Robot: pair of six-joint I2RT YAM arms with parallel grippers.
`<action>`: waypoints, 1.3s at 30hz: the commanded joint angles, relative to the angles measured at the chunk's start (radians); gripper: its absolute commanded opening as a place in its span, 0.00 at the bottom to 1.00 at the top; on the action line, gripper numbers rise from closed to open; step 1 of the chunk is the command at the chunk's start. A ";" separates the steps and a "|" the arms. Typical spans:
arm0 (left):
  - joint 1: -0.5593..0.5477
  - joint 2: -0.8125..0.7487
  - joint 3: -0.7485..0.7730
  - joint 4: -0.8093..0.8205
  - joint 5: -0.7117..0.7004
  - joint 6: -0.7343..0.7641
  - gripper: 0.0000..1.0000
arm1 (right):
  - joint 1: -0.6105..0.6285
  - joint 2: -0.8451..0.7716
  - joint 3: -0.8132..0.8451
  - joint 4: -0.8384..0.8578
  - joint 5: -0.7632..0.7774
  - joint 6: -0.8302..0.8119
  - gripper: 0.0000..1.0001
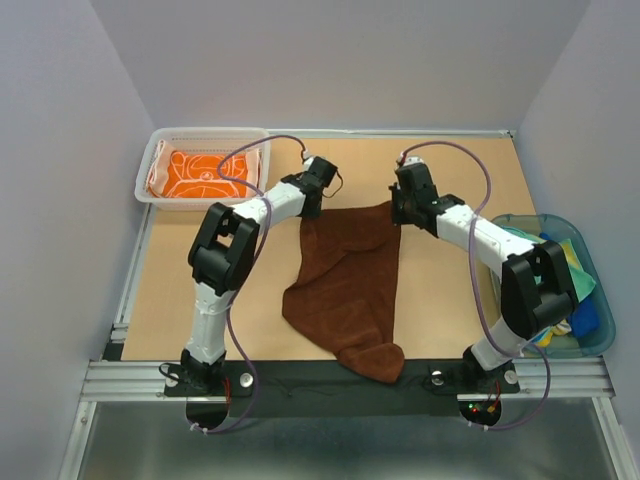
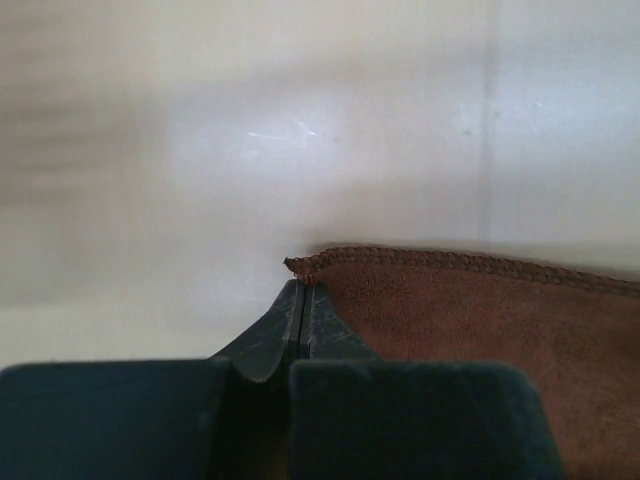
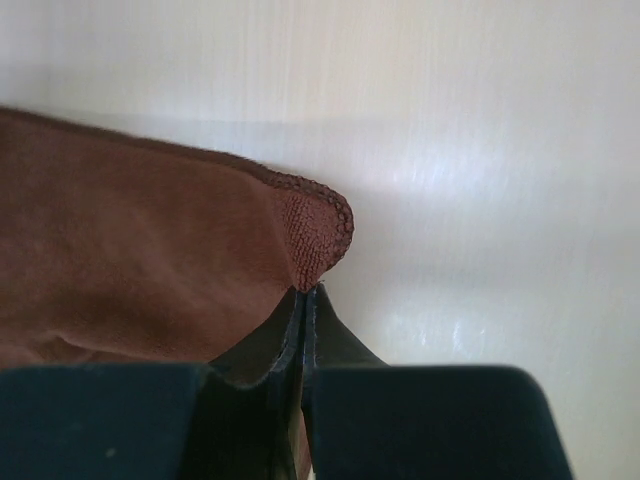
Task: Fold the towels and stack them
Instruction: Flatten out the crumpled towel
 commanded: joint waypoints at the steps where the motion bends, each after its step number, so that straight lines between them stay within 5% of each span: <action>1: 0.040 -0.170 0.155 -0.084 -0.147 0.079 0.00 | -0.060 -0.009 0.194 0.055 0.066 -0.027 0.01; 8: 0.052 -0.224 0.341 -0.064 -0.230 0.196 0.00 | -0.103 0.032 0.448 0.057 0.137 -0.079 0.01; 14: 0.052 -0.380 0.308 0.022 -0.224 0.231 0.00 | -0.106 -0.017 0.508 0.060 0.097 -0.122 0.01; 25: 0.009 -0.774 0.262 0.183 0.026 0.377 0.00 | -0.106 -0.302 0.530 0.069 0.038 -0.220 0.00; 32: -0.005 -1.026 0.114 0.264 0.198 0.440 0.00 | -0.106 -0.543 0.468 0.069 -0.111 -0.248 0.01; 39: -0.006 -1.204 0.145 0.260 0.409 0.416 0.00 | -0.105 -0.714 0.522 0.057 -0.304 -0.265 0.00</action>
